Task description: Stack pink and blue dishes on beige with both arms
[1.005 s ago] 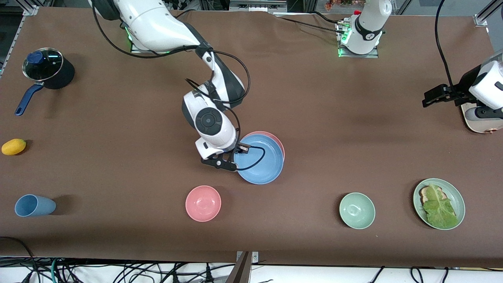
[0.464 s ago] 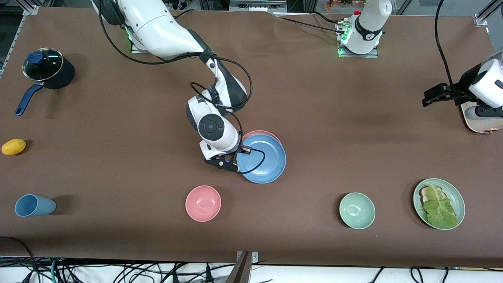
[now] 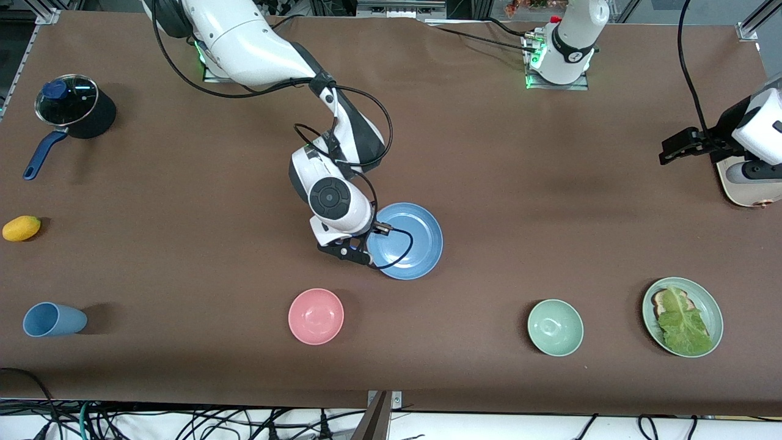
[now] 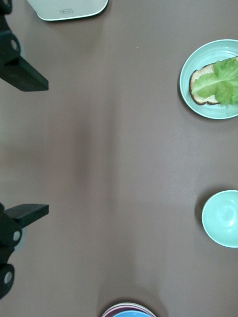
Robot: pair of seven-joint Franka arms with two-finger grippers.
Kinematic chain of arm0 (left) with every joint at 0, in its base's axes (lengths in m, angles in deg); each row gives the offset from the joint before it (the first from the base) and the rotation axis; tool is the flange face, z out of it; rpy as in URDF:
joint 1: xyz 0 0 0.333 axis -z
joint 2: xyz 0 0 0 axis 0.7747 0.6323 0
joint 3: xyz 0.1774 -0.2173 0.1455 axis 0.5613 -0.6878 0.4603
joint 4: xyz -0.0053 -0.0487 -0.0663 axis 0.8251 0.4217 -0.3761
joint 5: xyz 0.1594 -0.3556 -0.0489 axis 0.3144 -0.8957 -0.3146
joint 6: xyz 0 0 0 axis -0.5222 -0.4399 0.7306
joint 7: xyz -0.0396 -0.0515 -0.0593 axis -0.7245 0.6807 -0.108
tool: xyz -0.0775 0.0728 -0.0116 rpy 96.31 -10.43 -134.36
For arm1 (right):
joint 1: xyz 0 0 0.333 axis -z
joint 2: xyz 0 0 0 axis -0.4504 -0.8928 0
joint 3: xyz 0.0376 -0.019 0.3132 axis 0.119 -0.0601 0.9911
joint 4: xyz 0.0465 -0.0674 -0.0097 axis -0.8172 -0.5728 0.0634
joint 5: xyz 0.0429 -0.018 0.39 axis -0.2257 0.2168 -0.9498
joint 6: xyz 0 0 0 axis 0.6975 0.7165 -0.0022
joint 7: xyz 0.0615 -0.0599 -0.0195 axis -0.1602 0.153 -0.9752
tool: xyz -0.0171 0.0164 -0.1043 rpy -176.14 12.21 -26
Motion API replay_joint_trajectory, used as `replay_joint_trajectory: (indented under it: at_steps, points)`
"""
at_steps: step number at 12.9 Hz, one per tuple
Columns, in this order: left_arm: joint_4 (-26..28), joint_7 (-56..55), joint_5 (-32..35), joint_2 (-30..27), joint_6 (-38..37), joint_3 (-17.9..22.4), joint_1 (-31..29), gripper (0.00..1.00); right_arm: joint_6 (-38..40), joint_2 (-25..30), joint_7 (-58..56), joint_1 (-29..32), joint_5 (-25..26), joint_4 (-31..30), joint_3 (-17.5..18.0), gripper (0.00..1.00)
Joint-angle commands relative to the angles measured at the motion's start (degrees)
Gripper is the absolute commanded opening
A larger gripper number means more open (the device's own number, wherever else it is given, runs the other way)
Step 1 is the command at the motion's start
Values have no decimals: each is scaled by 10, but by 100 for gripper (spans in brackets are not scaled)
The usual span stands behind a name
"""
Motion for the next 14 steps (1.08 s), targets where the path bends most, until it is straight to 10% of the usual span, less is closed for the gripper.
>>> replay_joint_trajectory:
  at_steps: [1,4,6,7,14]
  points:
    - [-21,8,11,-2,-1,2,2,100,3,6,4,-1,-8,-19,-1,0]
    - [-26,9,10,3,-1,3,1,100,3,6,5,2,-8,-19,-2,15]
    - [-26,10,10,3,-1,3,-1,100,5,10,9,2,-8,-18,-3,83]
    - [-26,10,10,3,-1,3,2,100,6,20,10,1,-6,-18,-5,100]
    - [-26,11,10,3,2,3,3,100,116,150,-173,15,36,-20,-152,100]
